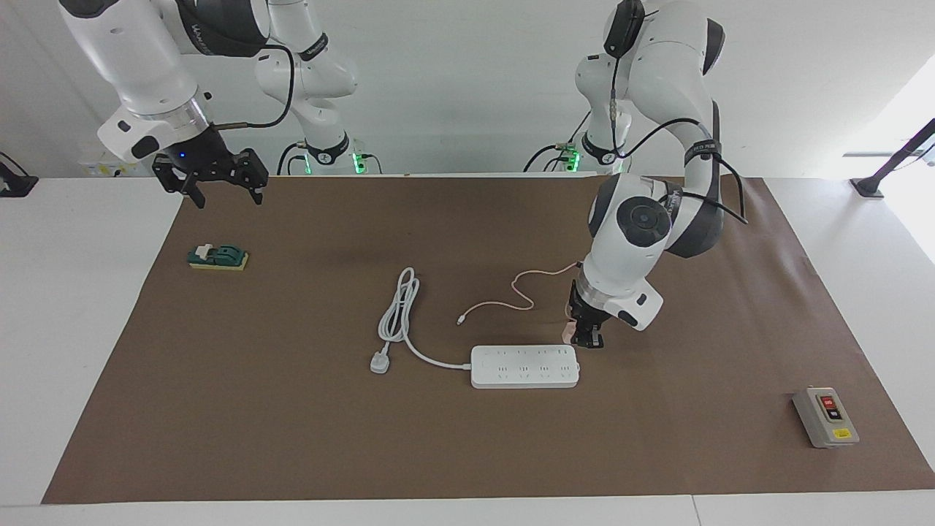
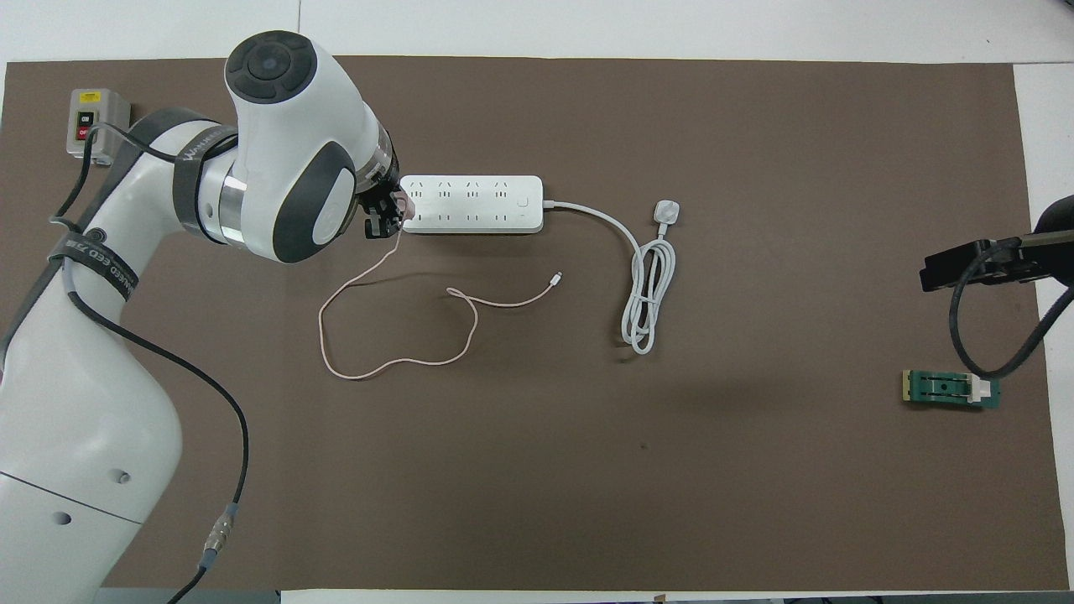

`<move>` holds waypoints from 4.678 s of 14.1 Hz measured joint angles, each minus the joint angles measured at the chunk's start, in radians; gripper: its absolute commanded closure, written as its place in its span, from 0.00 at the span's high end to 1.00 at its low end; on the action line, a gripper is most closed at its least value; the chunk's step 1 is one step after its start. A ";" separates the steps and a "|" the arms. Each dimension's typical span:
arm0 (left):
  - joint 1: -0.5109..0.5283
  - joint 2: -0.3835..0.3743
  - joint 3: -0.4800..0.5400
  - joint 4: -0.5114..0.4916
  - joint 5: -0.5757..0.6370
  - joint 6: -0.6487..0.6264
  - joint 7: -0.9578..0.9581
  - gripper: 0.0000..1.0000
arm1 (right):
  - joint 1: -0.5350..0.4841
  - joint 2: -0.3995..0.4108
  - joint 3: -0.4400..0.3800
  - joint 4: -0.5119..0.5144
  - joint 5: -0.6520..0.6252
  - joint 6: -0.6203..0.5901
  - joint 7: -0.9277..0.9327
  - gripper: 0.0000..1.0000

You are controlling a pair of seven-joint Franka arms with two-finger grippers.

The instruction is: Plug charger into power strip

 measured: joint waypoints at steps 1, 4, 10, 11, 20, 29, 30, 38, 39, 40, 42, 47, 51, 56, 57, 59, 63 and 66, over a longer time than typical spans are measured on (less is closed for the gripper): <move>-0.001 0.000 -0.001 -0.011 0.018 0.021 -0.024 0.00 | 0.000 0.000 0.000 0.000 0.000 0.000 0.000 1.00; -0.004 0.000 -0.001 -0.030 0.030 0.060 -0.052 0.00 | 0.000 0.000 0.000 0.000 0.000 0.000 0.000 1.00; -0.004 0.021 0.000 -0.034 0.055 0.080 -0.068 0.00 | 0.000 0.000 0.000 0.000 0.000 0.000 0.000 1.00; -0.004 0.025 0.001 -0.034 0.056 0.087 -0.069 0.00 | 0.000 0.000 0.000 0.000 0.000 0.000 0.000 1.00; -0.018 0.031 0.000 -0.034 0.056 0.098 -0.075 0.00 | 0.000 0.000 0.000 0.000 0.000 0.000 0.000 1.00; -0.021 0.032 0.001 -0.034 0.056 0.098 -0.075 0.00 | 0.000 0.000 0.000 0.000 0.000 0.000 0.000 1.00; -0.021 0.032 0.001 -0.034 0.056 0.098 -0.075 0.00 | 0.000 0.000 0.000 0.000 0.000 0.000 0.000 1.00; -0.027 0.035 0.000 -0.034 0.057 0.098 -0.075 0.00 | 0.000 0.000 0.000 0.000 0.000 0.000 0.000 1.00; -0.027 0.035 0.000 -0.034 0.057 0.098 -0.075 0.00 | 0.000 0.000 0.000 0.000 0.000 0.000 0.000 1.00; -0.027 0.035 0.000 -0.034 0.057 0.098 -0.074 0.00 | 0.000 0.000 0.000 0.000 0.000 0.000 0.000 1.00; -0.027 0.035 0.000 -0.035 0.058 0.098 -0.073 0.00 | 0.000 0.000 0.000 0.000 0.000 0.000 0.000 1.00; -0.027 0.035 0.000 -0.035 0.058 0.098 -0.064 0.00 | 0.000 0.000 0.000 0.000 0.000 0.000 0.000 1.00; -0.026 0.035 0.000 -0.035 0.058 0.097 -0.044 0.00 | 0.000 0.000 0.000 0.000 0.000 0.000 0.000 1.00; -0.026 0.034 0.000 -0.036 0.058 0.097 -0.009 0.00 | 0.000 0.000 0.000 0.000 0.000 0.000 0.000 1.00; -0.026 0.034 0.000 -0.036 0.058 0.097 -0.006 0.00 | 0.000 0.000 0.000 0.000 0.000 0.000 0.000 1.00; -0.026 0.034 0.001 -0.037 0.058 0.097 -0.004 0.00 | 0.000 0.000 0.000 0.000 0.000 0.000 0.000 1.00; -0.025 0.032 0.001 -0.039 0.058 0.097 0.003 0.00 | 0.000 0.000 0.000 0.000 0.000 0.000 0.000 1.00; -0.025 0.031 0.001 -0.041 0.058 0.097 0.004 0.00 | 0.000 0.000 0.000 0.000 0.000 0.000 0.000 1.00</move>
